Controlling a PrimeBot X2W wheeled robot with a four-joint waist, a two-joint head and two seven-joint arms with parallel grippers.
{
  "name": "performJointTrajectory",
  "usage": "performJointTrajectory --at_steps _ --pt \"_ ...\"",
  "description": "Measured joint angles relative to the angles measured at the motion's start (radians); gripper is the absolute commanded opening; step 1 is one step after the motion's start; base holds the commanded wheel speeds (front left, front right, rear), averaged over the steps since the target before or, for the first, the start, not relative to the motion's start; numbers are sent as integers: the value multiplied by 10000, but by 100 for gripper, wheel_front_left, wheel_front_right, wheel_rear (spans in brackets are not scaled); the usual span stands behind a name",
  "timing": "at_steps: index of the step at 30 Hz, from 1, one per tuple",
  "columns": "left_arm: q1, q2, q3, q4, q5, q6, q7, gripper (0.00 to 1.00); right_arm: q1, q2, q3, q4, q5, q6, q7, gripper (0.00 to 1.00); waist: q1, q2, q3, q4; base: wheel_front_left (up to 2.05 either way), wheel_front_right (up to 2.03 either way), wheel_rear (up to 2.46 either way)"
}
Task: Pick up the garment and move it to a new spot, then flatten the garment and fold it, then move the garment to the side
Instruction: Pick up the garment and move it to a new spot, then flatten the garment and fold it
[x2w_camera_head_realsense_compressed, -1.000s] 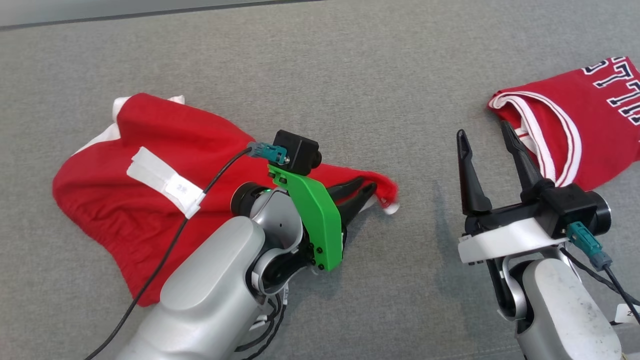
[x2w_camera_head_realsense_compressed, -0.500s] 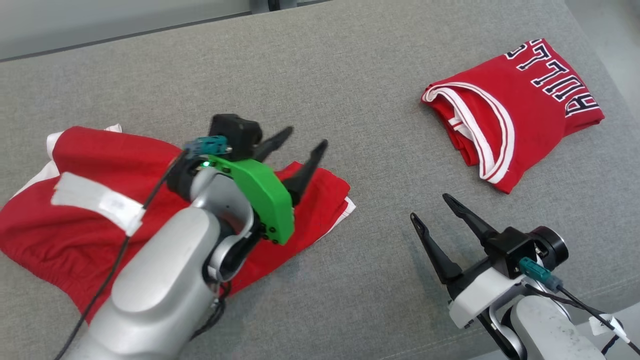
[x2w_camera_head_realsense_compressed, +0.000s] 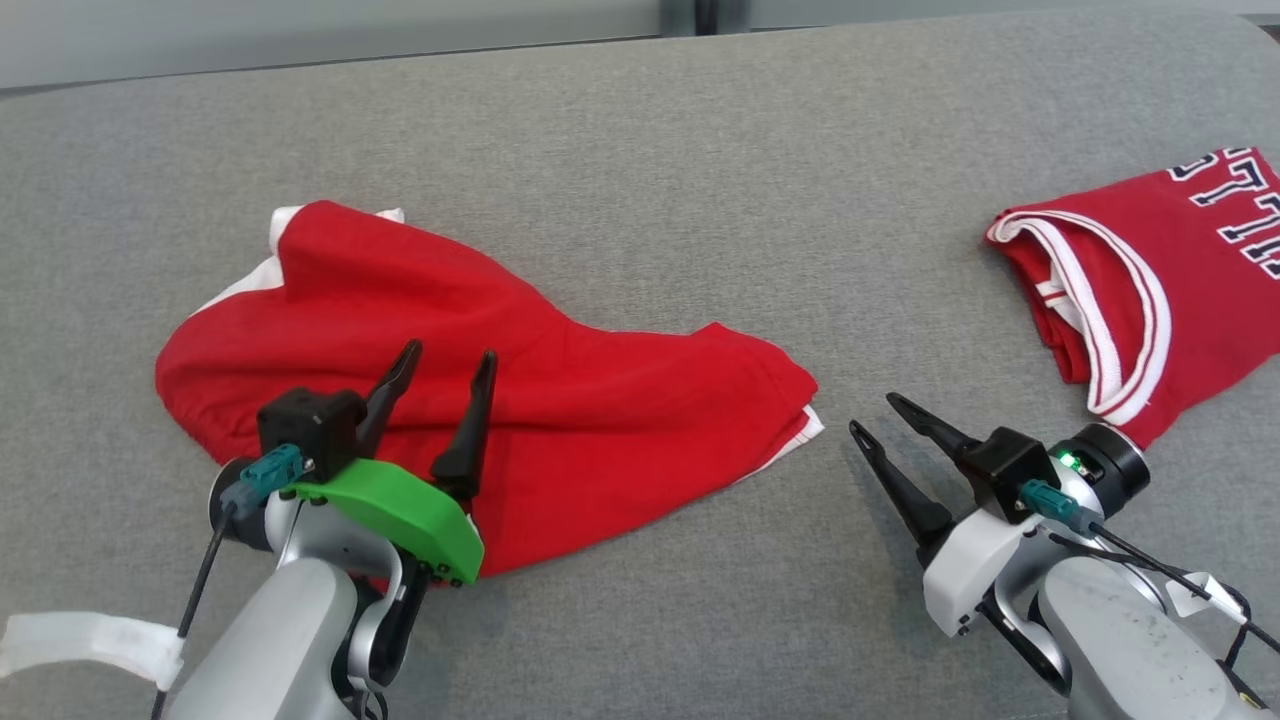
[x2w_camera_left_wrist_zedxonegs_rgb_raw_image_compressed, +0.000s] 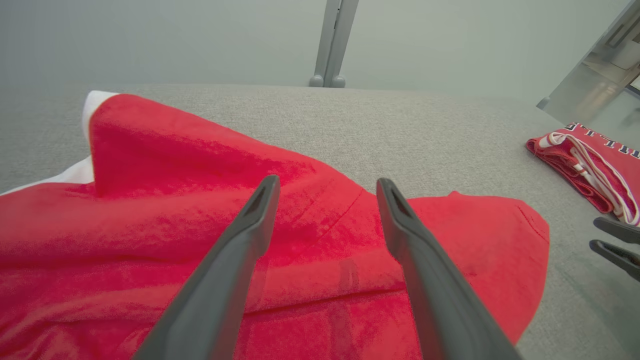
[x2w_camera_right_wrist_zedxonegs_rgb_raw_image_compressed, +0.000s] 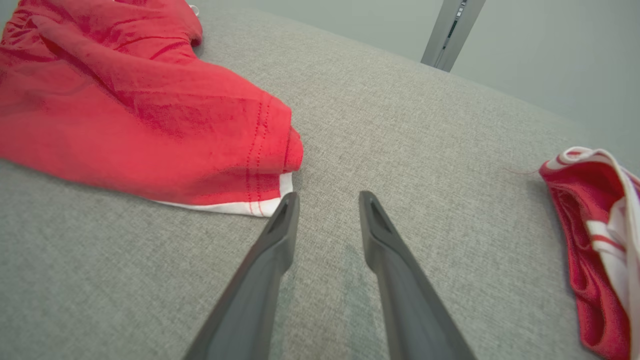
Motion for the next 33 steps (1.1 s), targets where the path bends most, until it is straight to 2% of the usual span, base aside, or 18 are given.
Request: performJointTrajectory --at_steps 5,8,13,15,17,22,24,26,28,33 --pt "681 -295 234 104 -48 6 -784 100 -8 -307 44 593 199 33 176 54 1 0 -42 704 0 0 0" --pt "979 -437 282 230 -173 8 -1022 100 -7 -428 17 761 320 86 176 64 1 0 -65 1128 0 0 0" --pt "1244 -447 477 332 -199 82 -1141 100 -9 -441 207 995 360 88 174 69 1 0 -113 1791 0 0 0" --pt "1307 -447 564 332 -203 82 -1172 100 -12 -433 330 1114 420 88 174 66 1 0 -140 2005 0 0 0" --pt "1387 -445 731 326 -265 82 -1183 100 -40 -424 477 1229 428 88 219 58 0 0 -177 2164 0 0 0" --pt "1502 -439 836 284 -278 88 -1262 100 -151 -422 606 1423 614 100 219 61 1 0 -258 2295 0 0 0" --pt "1521 -439 876 282 -278 88 -1267 100 -205 -426 629 1484 704 100 219 69 1 0 -249 2285 0 0 0" --pt "1558 -437 943 257 -278 88 -1269 100 -244 -449 700 1513 769 100 219 81 0 0 -233 2266 0 0 0" --pt "1588 -435 980 251 -278 92 -1271 100 -295 -476 744 1542 825 102 217 84 1 0 -209 2239 0 0 0" --pt "1600 -439 1039 221 -278 92 -1275 100 -408 -568 915 1578 934 102 215 74 1 0 -168 2185 0 0 0"
